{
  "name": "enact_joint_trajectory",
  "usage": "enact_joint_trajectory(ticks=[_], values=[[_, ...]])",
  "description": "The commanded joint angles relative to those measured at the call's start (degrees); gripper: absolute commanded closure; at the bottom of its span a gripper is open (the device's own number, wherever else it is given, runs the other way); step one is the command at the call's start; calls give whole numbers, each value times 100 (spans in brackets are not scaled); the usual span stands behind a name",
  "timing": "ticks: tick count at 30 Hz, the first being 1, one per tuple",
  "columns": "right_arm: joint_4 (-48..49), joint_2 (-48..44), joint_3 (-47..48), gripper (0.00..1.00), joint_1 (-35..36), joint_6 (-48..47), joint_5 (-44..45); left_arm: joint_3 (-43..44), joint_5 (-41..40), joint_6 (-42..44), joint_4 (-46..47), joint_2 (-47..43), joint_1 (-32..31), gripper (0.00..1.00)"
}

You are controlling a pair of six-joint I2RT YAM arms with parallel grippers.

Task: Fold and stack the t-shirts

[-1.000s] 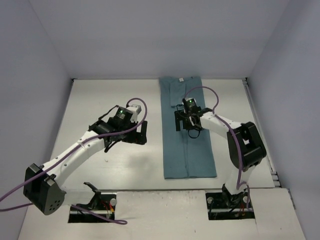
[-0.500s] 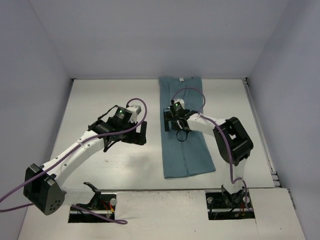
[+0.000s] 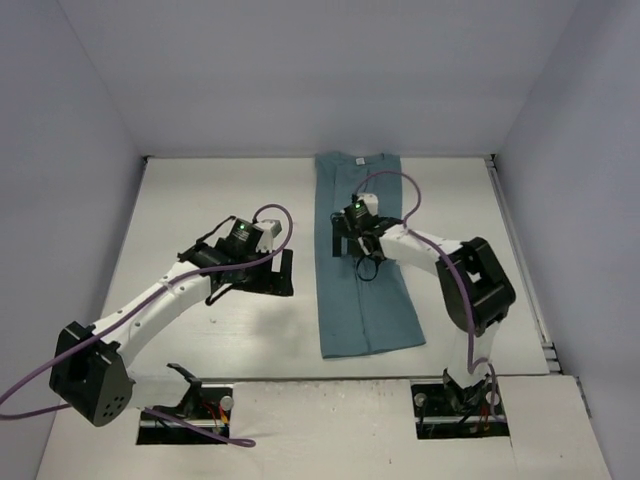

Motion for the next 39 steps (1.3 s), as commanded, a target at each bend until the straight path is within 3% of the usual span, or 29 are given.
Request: enact_joint_trajectory(ticks=[1, 7, 13, 15, 18, 27, 29, 31, 32, 36, 39], values=[[-578, -1331, -265, 0, -724, -46, 54, 76, 587, -330, 502, 1, -16, 12], [-1016, -2747, -1327, 1, -1235, 109, -172, -183, 909, -1043, 1041, 278, -487, 12], [-1333, -4019, -2904, 16, -1338, 904, -514, -481, 776, -2002, 1704, 616, -1297, 12], [-1528, -4307, -3121, 28, -1331, 1152, -587, -546, 679, -2200, 1784, 717, -1534, 13], [-2043, -5033, -3449, 32, -1330, 1425, -421, -672, 487, -2488, 1865, 889, -1793, 17], [-2658, -5702, -3841, 26, -1251, 2087, -378, -801, -124, -3516, 2163, 1487, -2553, 43], [-2718, -5970, -3944, 19, -1250, 2161, -385, -728, -368, -3685, 2139, 1609, -2703, 46], [-2726, -6152, -3970, 2, -1250, 2176, -385, -696, -489, -3827, 2169, 1748, -2824, 48], [-2726, -6138, -3971, 0, -1250, 2125, -414, -676, -506, -3912, 2178, 1841, -2876, 48], [-2729, -5872, -3914, 0, -1242, 2035, -425, -597, -638, -4089, 2182, 2121, -3093, 54], [-2726, -5772, -3892, 0, -1250, 2002, -481, -631, -652, -4205, 2190, 2251, -3129, 68]])
